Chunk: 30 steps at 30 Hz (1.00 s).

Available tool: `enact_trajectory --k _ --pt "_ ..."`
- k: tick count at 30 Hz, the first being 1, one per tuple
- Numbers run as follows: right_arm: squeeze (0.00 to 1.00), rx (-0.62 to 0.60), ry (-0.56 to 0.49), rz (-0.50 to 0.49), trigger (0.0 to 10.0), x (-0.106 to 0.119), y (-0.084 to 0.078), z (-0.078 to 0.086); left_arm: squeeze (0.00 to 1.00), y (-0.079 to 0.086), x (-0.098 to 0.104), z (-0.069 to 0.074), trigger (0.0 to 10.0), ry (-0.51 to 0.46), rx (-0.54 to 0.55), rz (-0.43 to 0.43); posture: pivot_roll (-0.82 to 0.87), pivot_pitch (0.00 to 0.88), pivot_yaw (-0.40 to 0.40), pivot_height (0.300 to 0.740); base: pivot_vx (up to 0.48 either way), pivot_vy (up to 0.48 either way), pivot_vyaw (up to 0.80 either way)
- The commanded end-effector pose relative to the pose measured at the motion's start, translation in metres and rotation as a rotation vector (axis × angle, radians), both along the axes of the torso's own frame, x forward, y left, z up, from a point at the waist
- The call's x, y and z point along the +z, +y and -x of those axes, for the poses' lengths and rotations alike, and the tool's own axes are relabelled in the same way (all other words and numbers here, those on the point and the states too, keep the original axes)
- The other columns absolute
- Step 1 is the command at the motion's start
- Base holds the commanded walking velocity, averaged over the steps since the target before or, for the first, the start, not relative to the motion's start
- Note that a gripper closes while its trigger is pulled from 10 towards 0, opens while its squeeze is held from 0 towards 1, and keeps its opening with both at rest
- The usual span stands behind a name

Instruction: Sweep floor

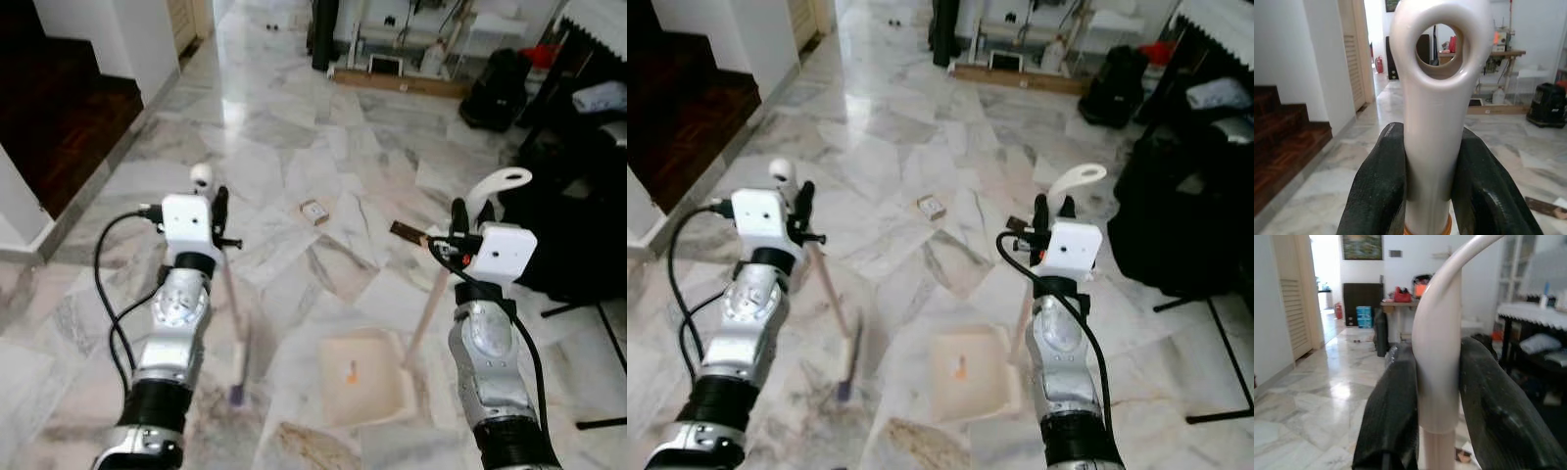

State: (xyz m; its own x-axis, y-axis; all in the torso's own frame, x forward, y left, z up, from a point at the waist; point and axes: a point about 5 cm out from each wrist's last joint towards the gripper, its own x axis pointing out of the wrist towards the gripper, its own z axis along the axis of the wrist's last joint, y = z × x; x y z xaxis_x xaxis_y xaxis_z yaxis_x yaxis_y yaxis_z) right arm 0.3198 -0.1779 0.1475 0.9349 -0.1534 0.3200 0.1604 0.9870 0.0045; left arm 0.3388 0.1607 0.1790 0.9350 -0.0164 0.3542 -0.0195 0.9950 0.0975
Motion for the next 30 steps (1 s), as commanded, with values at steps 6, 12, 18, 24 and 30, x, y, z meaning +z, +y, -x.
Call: enact_trajectory --k 6,12,18,24,30 --pt "0.0 -0.016 -0.063 0.029 10.0 0.012 -0.006 0.002 0.0 -0.011 0.011 0.0 10.0 -0.05 -0.035 0.021 0.08 0.092 -0.058 0.74 0.384 0.0 0.58" --pt "0.0 -0.024 -0.054 -0.004 10.0 0.005 -0.008 0.004 0.0 -0.009 0.003 0.001 10.0 -0.035 -0.029 0.018 0.08 0.075 -0.057 0.74 0.381 0.0 0.11" --pt "0.0 -0.047 -0.009 0.017 10.0 -0.012 -0.015 0.008 0.0 -0.005 -0.006 0.002 10.0 -0.02 -0.023 0.008 0.09 0.046 -0.055 0.74 0.382 0.0 0.0" --pt "0.0 -0.063 0.033 0.003 10.0 -0.025 -0.019 0.012 0.0 0.001 -0.011 0.002 10.0 -0.004 -0.01 0.012 0.09 0.054 -0.053 0.74 0.381 0.0 0.0" --pt "0.0 -0.084 0.088 -0.003 10.0 -0.045 -0.022 0.017 0.0 0.002 -0.017 0.002 10.0 0.006 -0.009 0.014 0.08 0.065 -0.049 0.74 0.378 0.0 0.0"
